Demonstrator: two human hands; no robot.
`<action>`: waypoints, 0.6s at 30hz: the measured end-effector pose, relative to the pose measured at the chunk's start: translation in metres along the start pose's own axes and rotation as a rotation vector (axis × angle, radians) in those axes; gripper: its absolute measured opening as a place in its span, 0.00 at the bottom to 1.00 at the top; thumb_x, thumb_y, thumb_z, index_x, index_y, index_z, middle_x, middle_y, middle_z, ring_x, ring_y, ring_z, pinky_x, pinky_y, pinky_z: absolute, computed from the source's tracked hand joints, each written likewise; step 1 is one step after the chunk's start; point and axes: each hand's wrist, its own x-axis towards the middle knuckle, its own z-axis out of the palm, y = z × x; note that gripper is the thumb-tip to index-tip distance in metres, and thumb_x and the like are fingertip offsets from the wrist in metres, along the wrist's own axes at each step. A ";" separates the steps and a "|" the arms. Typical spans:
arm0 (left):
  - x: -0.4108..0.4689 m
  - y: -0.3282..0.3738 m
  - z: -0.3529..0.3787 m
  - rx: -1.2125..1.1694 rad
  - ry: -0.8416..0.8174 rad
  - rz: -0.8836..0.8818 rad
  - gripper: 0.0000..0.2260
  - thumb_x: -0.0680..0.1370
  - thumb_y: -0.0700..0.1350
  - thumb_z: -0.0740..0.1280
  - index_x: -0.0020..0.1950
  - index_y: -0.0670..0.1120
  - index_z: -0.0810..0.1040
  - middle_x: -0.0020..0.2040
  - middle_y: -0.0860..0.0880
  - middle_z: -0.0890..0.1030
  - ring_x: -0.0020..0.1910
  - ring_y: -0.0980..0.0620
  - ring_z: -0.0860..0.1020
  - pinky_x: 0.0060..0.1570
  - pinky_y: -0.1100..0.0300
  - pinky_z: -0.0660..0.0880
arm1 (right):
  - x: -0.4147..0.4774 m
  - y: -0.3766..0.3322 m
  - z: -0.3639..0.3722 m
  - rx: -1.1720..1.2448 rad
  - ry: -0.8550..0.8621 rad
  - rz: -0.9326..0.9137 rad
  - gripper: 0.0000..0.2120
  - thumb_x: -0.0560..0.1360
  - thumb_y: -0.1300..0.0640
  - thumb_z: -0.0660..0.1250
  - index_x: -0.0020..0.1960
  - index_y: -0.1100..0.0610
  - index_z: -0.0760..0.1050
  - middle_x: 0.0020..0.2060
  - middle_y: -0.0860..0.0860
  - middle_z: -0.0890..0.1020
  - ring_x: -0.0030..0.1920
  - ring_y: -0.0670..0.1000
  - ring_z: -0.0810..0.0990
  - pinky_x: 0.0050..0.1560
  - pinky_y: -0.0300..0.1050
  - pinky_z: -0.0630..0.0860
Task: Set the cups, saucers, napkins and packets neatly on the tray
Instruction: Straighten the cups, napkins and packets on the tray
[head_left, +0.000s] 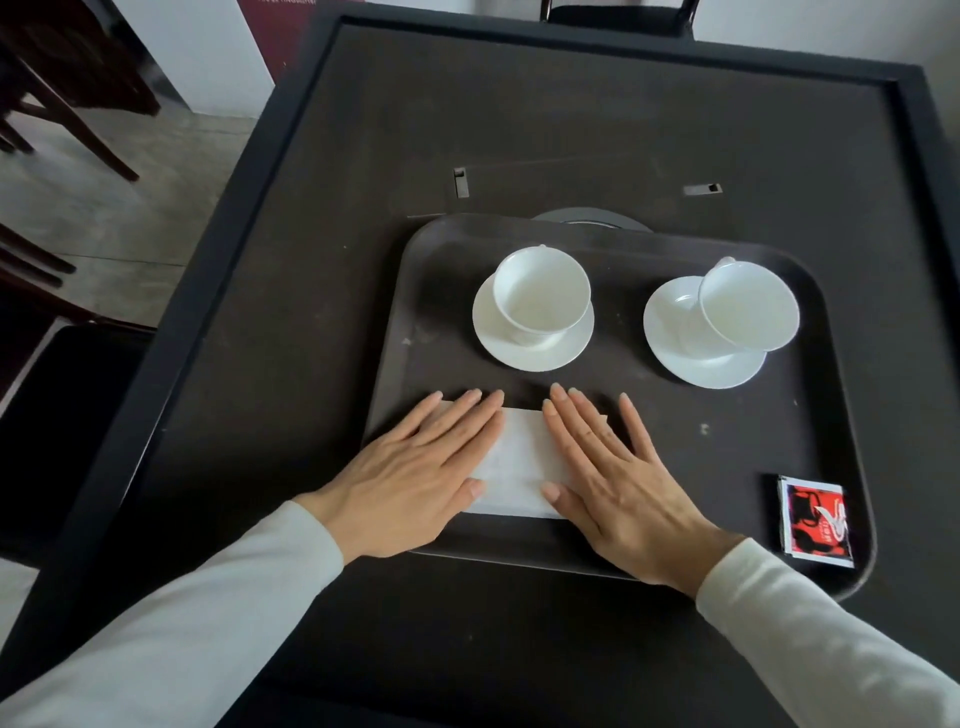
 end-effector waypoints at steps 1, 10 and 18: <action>0.000 0.000 0.002 0.001 -0.010 -0.005 0.30 0.86 0.56 0.46 0.83 0.43 0.44 0.84 0.47 0.42 0.83 0.48 0.42 0.80 0.45 0.47 | 0.000 0.002 0.001 -0.023 -0.023 0.003 0.33 0.85 0.40 0.43 0.82 0.58 0.43 0.82 0.54 0.46 0.82 0.53 0.44 0.78 0.65 0.49; -0.003 -0.003 0.005 -0.026 -0.102 -0.082 0.34 0.82 0.65 0.37 0.80 0.49 0.28 0.80 0.52 0.26 0.78 0.53 0.27 0.78 0.50 0.32 | -0.006 0.009 0.004 -0.074 -0.100 0.063 0.36 0.84 0.36 0.42 0.82 0.57 0.41 0.82 0.52 0.45 0.82 0.53 0.43 0.79 0.64 0.49; -0.003 -0.001 0.002 0.000 -0.165 -0.153 0.37 0.79 0.67 0.32 0.79 0.46 0.27 0.79 0.49 0.25 0.78 0.51 0.26 0.79 0.46 0.35 | -0.001 0.004 -0.004 -0.030 -0.201 0.084 0.36 0.82 0.33 0.35 0.81 0.54 0.32 0.81 0.50 0.36 0.81 0.52 0.35 0.79 0.63 0.43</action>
